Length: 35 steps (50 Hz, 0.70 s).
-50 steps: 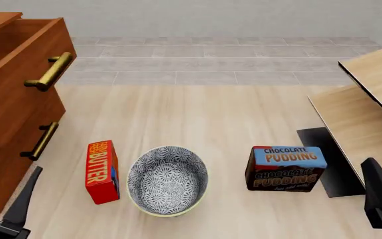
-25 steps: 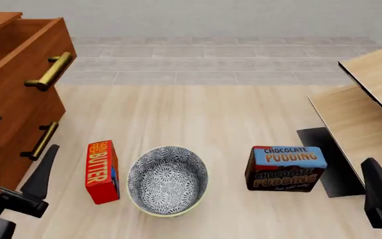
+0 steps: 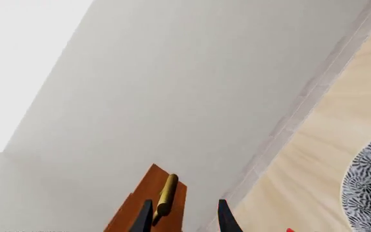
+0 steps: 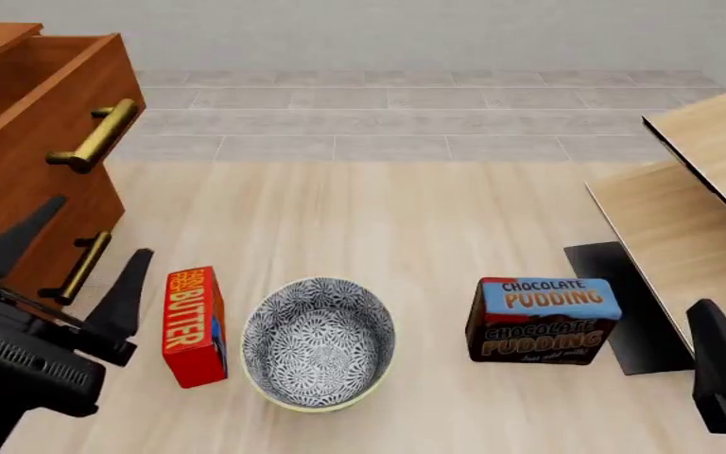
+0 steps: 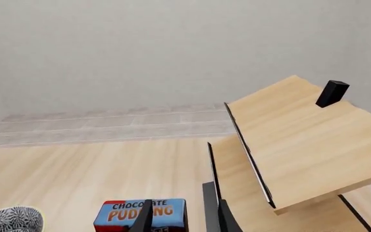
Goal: Close the top drawer of the cabinet.
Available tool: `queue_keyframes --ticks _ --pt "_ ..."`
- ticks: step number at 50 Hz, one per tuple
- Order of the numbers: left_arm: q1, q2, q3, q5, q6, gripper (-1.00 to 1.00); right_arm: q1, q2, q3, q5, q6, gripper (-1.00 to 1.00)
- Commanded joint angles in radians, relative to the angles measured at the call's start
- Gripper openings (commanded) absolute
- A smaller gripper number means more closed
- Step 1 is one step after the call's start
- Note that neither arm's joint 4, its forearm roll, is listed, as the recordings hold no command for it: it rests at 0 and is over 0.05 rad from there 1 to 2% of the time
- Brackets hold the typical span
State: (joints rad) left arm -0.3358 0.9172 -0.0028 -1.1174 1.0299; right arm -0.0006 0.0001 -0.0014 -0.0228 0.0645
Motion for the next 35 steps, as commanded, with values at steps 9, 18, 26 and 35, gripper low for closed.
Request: queue_keyframes --ticks 9,18,26,35 --pt "0.063 0.200 -0.065 -0.102 0.062 1.00 -0.004 0.000 -0.002 -0.002 0.003 1.00" --pt "0.081 0.229 -0.097 -0.102 0.100 1.00 -0.004 0.000 -0.001 -0.002 0.006 1.00" --pt "0.088 0.272 -0.138 -0.102 0.135 1.00 -0.004 0.000 -0.003 -0.004 0.008 1.00" --pt "0.097 0.303 -0.161 -0.102 0.140 1.00 -0.005 0.000 -0.005 -0.002 0.011 1.00"
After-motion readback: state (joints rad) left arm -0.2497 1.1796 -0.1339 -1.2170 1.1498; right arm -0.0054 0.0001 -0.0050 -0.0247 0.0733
